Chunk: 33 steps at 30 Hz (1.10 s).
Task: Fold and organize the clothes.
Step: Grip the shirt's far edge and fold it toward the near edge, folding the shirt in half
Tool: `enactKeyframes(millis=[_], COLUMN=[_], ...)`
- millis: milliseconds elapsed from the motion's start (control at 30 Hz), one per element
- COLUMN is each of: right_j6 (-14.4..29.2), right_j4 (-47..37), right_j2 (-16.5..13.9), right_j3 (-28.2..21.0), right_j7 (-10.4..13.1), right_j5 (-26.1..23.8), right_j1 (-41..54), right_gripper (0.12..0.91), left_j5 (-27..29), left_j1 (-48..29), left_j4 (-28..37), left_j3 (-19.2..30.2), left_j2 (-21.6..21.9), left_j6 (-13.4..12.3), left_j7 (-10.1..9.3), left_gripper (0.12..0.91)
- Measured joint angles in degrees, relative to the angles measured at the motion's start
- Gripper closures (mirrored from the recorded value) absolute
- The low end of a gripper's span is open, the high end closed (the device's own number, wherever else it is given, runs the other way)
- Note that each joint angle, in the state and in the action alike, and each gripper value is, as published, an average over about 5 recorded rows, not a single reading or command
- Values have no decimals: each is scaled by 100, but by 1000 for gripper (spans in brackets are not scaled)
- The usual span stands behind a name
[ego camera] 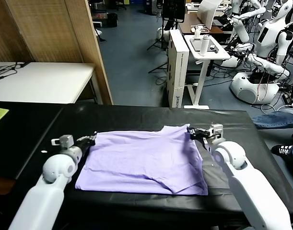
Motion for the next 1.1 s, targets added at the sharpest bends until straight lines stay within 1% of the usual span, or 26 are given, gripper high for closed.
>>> enactKeyframes(millis=[267, 433, 633, 833, 1100], right_j6=[-165, -345, -583, -597, -597], right_j4=[540, 926, 1331, 1560, 1798], right_j2=[-195, -339, -468, -543, -538], right_j3=[284, 456, 605, 692, 823], right_j7=[-12, 45, 168, 232, 227], right_j5=[28, 35, 25, -35, -132], right_j1=[-522, -990, -1546, -1931, -2395], right_gripper=[887, 887, 887, 887, 887], left_j5=[16, 12, 13, 24, 46], left_j1=[502, 848, 1280, 1659, 2196], left_j4=[-530, -873, -1254, -1533, -1753], left_j3=[-335, -473, -559, -683, -903], left_j2=[-22, 41, 79, 85, 51], left_j6=[-66, -72, -60, -60, -131], left_j7=[3, 18, 16, 13, 40], left_gripper=[841, 841, 841, 851, 872])
